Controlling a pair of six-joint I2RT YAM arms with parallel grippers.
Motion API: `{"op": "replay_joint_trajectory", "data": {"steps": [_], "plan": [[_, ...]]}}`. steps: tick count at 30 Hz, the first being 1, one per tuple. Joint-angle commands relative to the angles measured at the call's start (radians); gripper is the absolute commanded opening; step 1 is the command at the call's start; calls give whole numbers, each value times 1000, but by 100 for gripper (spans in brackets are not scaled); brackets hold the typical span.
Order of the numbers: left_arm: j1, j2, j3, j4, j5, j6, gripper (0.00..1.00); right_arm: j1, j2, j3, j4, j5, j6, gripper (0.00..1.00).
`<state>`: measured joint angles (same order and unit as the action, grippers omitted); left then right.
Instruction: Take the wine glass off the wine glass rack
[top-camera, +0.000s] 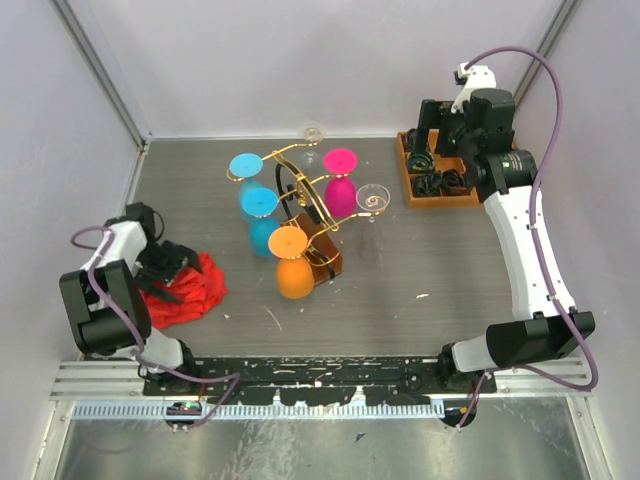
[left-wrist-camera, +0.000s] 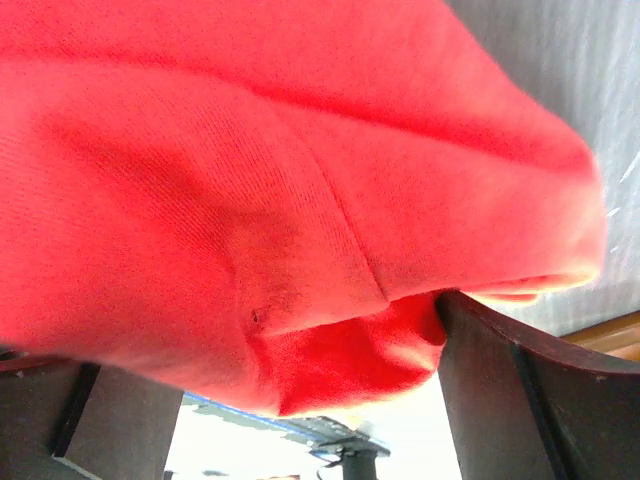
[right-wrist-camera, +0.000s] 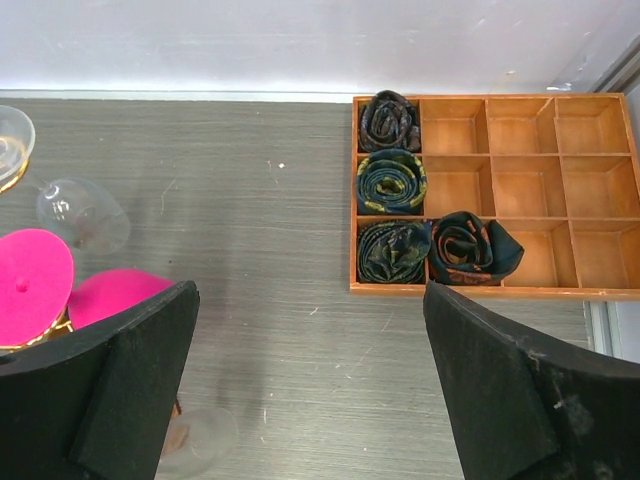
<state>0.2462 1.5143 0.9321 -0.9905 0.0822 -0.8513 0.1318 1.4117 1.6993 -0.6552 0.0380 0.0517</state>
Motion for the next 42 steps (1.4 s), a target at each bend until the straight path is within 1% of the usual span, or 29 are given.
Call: {"op": "replay_joint_trajectory", "data": {"steps": [1,3,6,8,10,14,16,18,20,21,22,23,24,26,28,31,35,37,39,42], "plan": [[90,58,127,-19,-97,108,98,3,-19,14,31,-22,12,100],[141,91,200,-13,-126,116,98,3,-17,14,31,-27,14,100],[168,149,293,-13,-129,113,98,3,-14,16,30,-28,13,100],[167,169,362,-58,-97,114,99,3,-15,20,25,-25,5,100],[126,123,375,-66,-83,103,99,3,-19,15,26,-13,0,100],[-44,-56,334,-77,-173,92,99,4,-13,18,25,-22,6,100],[-102,-119,277,-82,-171,75,99,3,-11,14,25,-28,10,100],[-140,-173,187,-79,-132,48,99,4,-14,6,25,-34,15,100],[-166,-224,46,-59,-84,16,100,3,-17,-5,26,-38,18,100],[-178,-255,7,-53,-72,-6,100,3,-17,-8,26,-38,19,100],[-187,-295,-76,-37,-55,-38,100,3,-18,-12,27,-38,21,100],[-203,-367,-190,-9,-29,-81,100,4,-20,-22,28,-40,24,100],[-203,-388,-252,8,-27,-102,100,3,-21,-24,28,-43,25,100],[-204,-402,-308,31,-39,-110,99,3,-23,-31,30,-47,29,100],[-203,-367,-310,45,-43,-98,99,4,-25,-35,33,-53,33,100],[-202,-265,-257,70,-61,-63,98,3,-32,-39,33,-60,37,100],[-184,-45,-192,138,-65,-9,98,2,-51,-44,31,-54,31,100],[-165,35,-167,158,-48,9,98,3,-63,-47,31,-48,19,100],[-146,80,-151,163,-59,20,98,3,-74,-49,29,-33,4,100],[-131,98,-122,163,-107,43,98,3,-82,-57,29,-18,-4,100]]}}
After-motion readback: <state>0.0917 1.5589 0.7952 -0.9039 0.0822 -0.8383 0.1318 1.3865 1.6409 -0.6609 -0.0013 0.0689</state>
